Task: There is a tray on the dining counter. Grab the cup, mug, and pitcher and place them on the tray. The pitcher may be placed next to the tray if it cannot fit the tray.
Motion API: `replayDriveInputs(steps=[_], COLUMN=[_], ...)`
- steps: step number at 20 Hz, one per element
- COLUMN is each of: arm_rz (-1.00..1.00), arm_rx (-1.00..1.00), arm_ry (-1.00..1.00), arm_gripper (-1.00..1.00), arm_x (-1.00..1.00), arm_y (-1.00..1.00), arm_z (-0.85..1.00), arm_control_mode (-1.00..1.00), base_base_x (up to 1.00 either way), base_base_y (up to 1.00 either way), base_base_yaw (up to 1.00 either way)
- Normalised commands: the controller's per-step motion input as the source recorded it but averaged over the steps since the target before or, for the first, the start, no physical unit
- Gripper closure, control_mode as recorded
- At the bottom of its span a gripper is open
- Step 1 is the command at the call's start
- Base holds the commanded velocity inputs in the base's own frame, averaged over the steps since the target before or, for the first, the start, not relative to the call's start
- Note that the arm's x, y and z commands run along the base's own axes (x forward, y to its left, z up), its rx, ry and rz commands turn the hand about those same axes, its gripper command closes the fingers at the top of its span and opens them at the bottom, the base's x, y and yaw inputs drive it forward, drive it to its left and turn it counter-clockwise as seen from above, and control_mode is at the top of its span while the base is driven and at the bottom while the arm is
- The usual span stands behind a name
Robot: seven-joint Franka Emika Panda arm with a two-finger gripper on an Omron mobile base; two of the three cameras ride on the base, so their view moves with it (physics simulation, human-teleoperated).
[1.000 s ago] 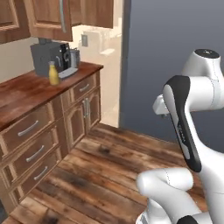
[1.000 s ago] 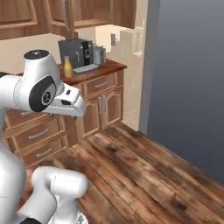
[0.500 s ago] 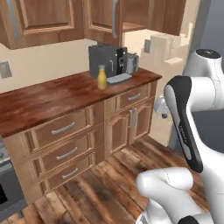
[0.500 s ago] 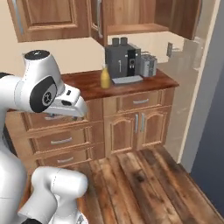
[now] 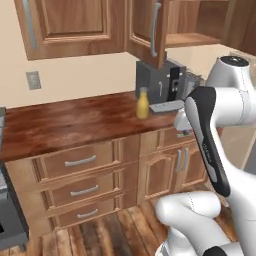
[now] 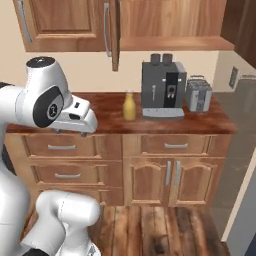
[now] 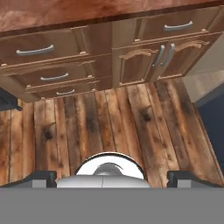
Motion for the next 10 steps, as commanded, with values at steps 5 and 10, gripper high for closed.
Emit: replayDriveInputs(steps=[5, 10], arm_rz=[0.00, 0.00], arm_rx=[0.00, 0.00], arm_ry=[0.00, 0.00], arm_gripper=[-1.00, -1.00], arm_x=[0.00, 0.00], arm_y=[0.00, 0.00], arm_z=[0.00, 0.00], arm_control_mode=[1.00, 1.00], base_base_x=[0.36, 0.44], base_base_y=[-0.88, -0.57], base_base_yaw=[0.30, 0.17])
